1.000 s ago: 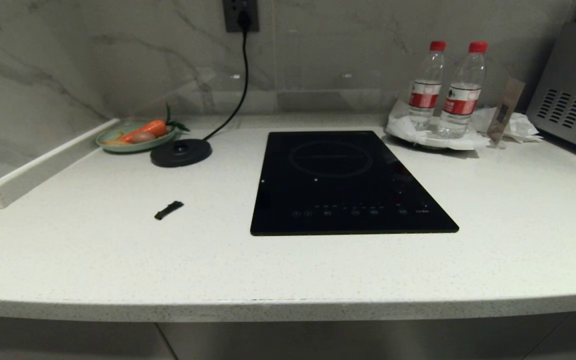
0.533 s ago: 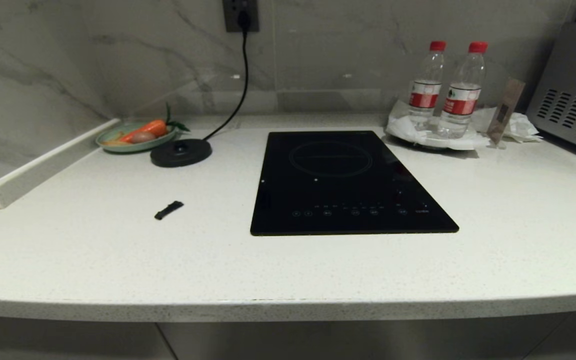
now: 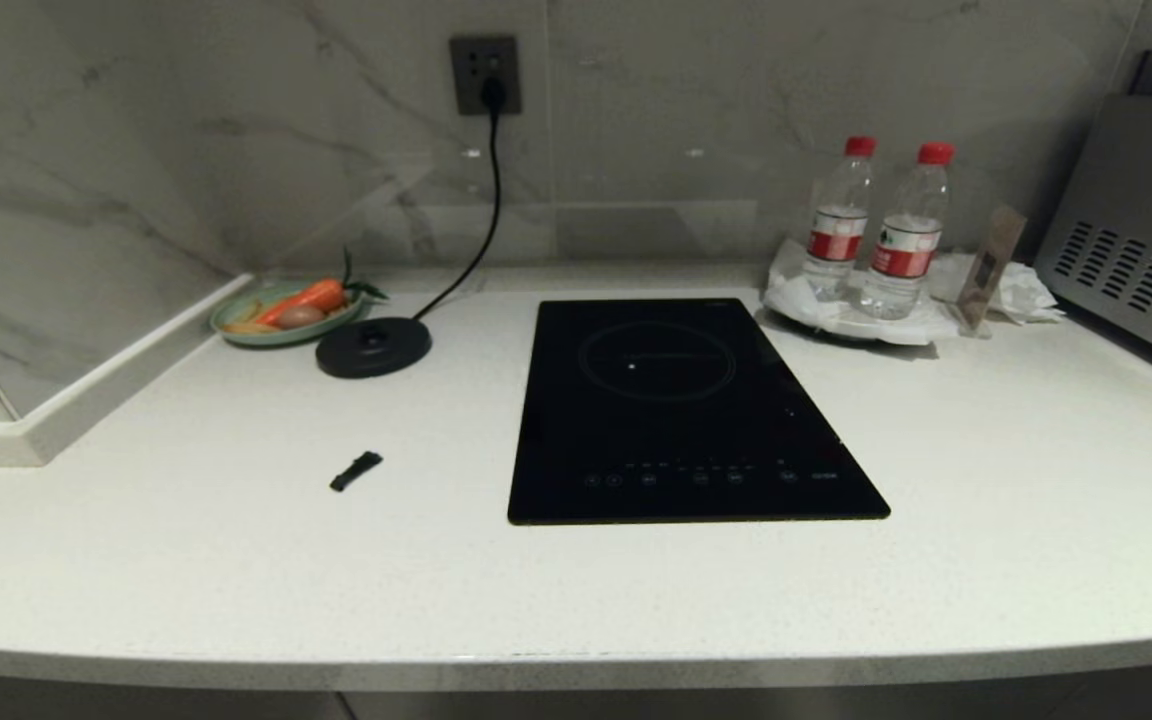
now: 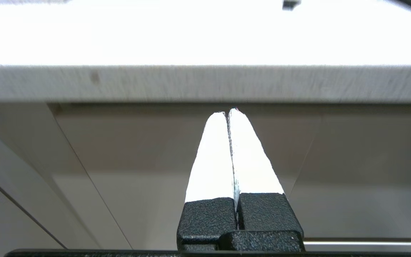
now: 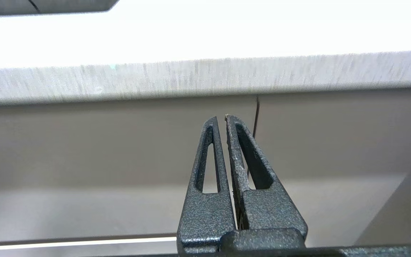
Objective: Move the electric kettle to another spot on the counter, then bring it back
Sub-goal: Grab the kettle
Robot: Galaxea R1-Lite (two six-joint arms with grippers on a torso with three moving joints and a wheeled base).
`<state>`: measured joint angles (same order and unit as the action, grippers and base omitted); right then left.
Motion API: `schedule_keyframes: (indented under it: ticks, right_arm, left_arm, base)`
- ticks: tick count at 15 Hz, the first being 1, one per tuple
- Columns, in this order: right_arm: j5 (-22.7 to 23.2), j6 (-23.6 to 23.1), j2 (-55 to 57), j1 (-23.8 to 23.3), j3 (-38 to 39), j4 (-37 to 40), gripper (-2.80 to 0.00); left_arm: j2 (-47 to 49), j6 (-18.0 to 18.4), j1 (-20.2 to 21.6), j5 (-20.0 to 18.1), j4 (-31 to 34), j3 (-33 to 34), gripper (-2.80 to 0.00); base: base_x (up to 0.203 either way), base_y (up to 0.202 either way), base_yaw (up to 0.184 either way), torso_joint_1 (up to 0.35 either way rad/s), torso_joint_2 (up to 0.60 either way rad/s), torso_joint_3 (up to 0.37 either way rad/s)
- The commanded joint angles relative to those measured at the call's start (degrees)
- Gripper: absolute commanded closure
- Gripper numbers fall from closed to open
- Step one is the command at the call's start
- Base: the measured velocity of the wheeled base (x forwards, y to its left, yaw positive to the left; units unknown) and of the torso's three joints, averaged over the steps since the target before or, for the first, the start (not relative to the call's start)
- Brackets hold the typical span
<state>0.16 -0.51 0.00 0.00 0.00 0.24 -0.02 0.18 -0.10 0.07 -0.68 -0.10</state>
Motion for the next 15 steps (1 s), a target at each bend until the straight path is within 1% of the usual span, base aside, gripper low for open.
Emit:
schedule_keyframes:
  ticks: [1,8,15]
  right_arm:
    - [0.02,-0.02,0.0,0.0,0.0,0.02,0.0]
    - [0.02,-0.02,0.0,0.0,0.0,0.02,0.0]
    - [0.02,-0.02,0.0,0.0,0.0,0.02,0.0]
  left_arm:
    - [-0.05,-0.01,0.01,0.02,-0.02,0.01,0.0]
    - [-0.06,-0.03,0.01,0.02,-0.04,0.01,0.0]
    - [-0.06,-0.18,0.1,0.02,-0.11,0.01,0.0]
  base:
    - [0.0,0.0,0.0,0.109,-0.47,-0.378]
    - [0.0,0.0,0.0,0.134,-0.52,-0.378]
    - [0.0,0.0,0.0,0.199,-0.58,-0.38]
